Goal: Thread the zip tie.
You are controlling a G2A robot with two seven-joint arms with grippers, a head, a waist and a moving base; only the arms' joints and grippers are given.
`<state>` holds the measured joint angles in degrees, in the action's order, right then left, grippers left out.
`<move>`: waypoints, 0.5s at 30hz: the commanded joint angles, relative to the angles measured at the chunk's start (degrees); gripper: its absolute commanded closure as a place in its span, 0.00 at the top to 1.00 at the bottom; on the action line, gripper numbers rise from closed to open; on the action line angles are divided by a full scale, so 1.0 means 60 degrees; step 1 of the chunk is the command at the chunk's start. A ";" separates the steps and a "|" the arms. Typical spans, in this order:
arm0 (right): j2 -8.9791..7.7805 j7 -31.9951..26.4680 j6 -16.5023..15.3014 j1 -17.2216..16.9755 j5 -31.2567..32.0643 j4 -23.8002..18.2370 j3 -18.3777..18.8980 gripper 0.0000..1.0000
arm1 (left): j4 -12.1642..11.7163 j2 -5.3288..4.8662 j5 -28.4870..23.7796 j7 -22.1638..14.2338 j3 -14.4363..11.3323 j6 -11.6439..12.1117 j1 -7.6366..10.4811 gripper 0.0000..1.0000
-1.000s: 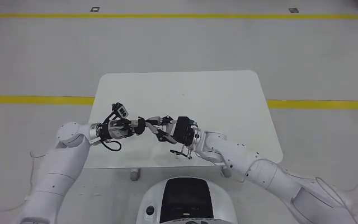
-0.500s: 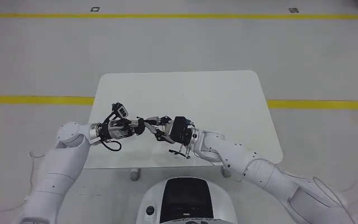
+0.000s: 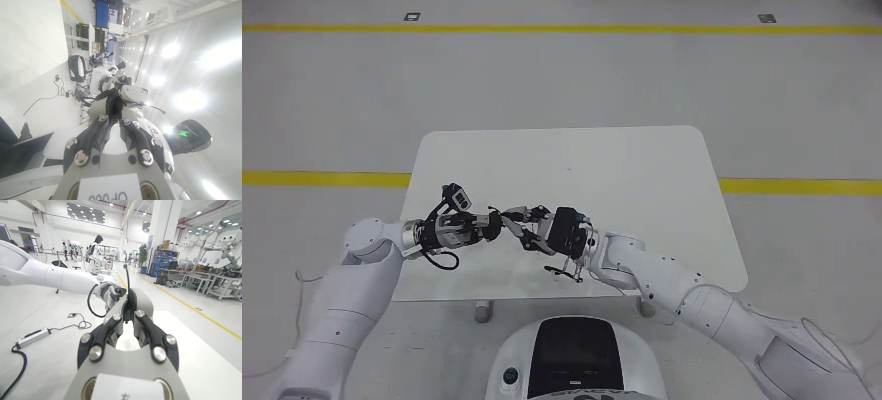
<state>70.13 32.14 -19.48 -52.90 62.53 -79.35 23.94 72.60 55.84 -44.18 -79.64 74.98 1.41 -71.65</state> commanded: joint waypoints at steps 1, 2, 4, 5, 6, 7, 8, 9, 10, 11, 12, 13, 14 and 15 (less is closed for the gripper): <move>-0.0001 -0.0014 0.0000 -0.0023 0.0004 -0.0009 -0.0006 0.00 | 0.0000 0.0000 0.0000 0.0000 0.0000 0.0000 0.0000 0.00; 0.0000 -0.0019 0.0000 -0.0036 0.0003 -0.0014 -0.0014 0.00 | 0.0000 0.0000 0.0000 0.0000 0.0000 0.0000 0.0000 0.00; 0.0005 -0.0032 0.0000 -0.0044 0.0001 -0.0010 -0.0022 0.00 | 0.0000 0.0000 0.0000 0.0000 0.0000 0.0000 0.0000 0.00; 0.0007 -0.0035 0.0000 -0.0044 -0.0002 -0.0010 -0.0024 0.00 | 0.0000 0.0000 0.0000 0.0000 0.0000 0.0000 0.0000 0.00; 0.0008 -0.0036 0.0000 -0.0044 -0.0004 -0.0009 -0.0025 0.00 | 0.0000 0.0000 0.0000 0.0000 0.0000 0.0000 0.0000 0.00; 0.0010 -0.0040 0.0000 -0.0047 -0.0004 -0.0010 -0.0032 0.00 | 0.0000 0.0000 0.0000 0.0000 0.0000 0.0000 0.0000 0.00; 0.0010 -0.0042 0.0000 -0.0048 -0.0004 -0.0012 -0.0036 0.00 | 0.0000 0.0000 0.0000 0.0000 0.0000 0.0000 0.0000 0.00; 0.0009 -0.0045 0.0000 -0.0051 -0.0005 -0.0014 -0.0041 0.00 | 0.0000 0.0000 0.0000 0.0000 0.0000 0.0000 0.0000 0.00; 0.0008 -0.0055 0.0000 -0.0058 -0.0003 -0.0015 -0.0054 0.00 | 0.0000 0.0000 0.0000 0.0000 0.0000 0.0000 0.0000 0.00; 0.0004 -0.0069 0.0000 -0.0058 -0.0003 -0.0018 -0.0066 0.00 | 0.0000 0.0000 0.0000 0.0000 0.0000 0.0000 0.0000 0.00; 0.0002 -0.0073 0.0000 -0.0059 -0.0009 -0.0019 -0.0070 0.00 | 0.0000 0.0000 0.0000 0.0000 0.0000 0.0000 0.0000 0.00; 0.0000 -0.0077 0.0000 -0.0059 -0.0018 -0.0020 -0.0074 0.00 | 0.0000 0.0000 0.0000 0.0000 0.0000 0.0000 0.0000 0.00; -0.0003 -0.0086 0.0000 -0.0058 -0.0030 -0.0022 -0.0077 0.00 | 0.0000 0.0000 0.0000 0.0000 0.0000 0.0000 0.0000 0.00; -0.0006 -0.0093 0.0000 -0.0058 -0.0037 -0.0024 -0.0078 0.00 | 0.0000 0.0000 0.0000 0.0000 0.0000 0.0000 0.0000 0.00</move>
<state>70.11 31.63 -19.48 -53.25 62.37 -79.49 23.48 72.60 55.84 -44.18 -79.64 74.98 1.41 -71.65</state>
